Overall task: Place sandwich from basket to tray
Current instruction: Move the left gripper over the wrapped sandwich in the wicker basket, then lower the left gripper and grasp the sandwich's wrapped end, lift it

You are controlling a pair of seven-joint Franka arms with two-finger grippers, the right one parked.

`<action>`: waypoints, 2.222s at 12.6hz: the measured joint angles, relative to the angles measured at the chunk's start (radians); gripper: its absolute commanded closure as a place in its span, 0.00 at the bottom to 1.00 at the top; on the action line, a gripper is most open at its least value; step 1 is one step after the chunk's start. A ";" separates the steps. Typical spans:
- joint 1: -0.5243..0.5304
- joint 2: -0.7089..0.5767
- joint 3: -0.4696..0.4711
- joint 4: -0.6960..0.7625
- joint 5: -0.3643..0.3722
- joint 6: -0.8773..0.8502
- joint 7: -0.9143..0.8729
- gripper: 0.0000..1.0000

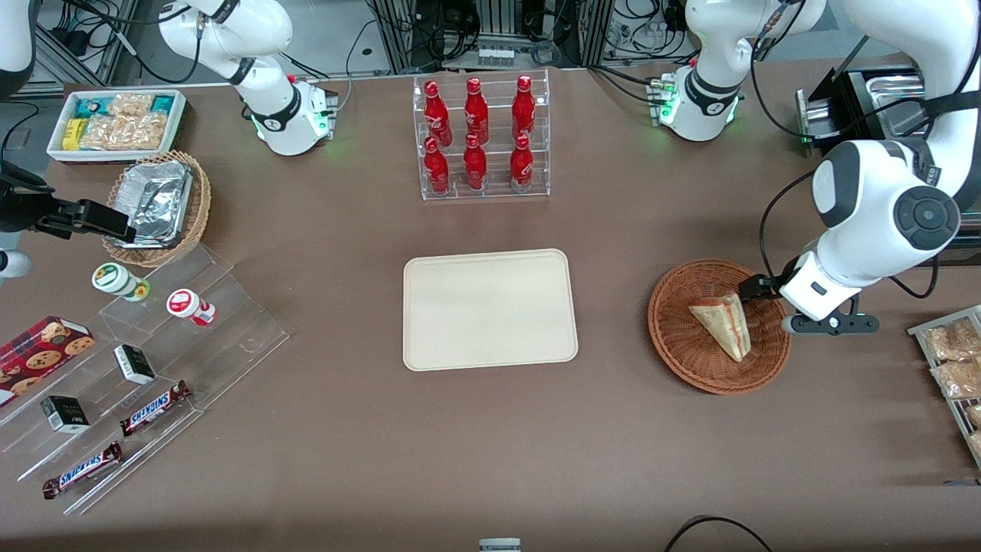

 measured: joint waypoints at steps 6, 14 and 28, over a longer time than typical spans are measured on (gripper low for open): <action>-0.015 -0.008 0.000 -0.116 0.000 0.131 -0.276 0.00; -0.022 -0.009 -0.001 -0.176 -0.007 0.248 -0.614 0.00; -0.055 0.106 0.009 -0.187 0.006 0.316 -0.614 0.00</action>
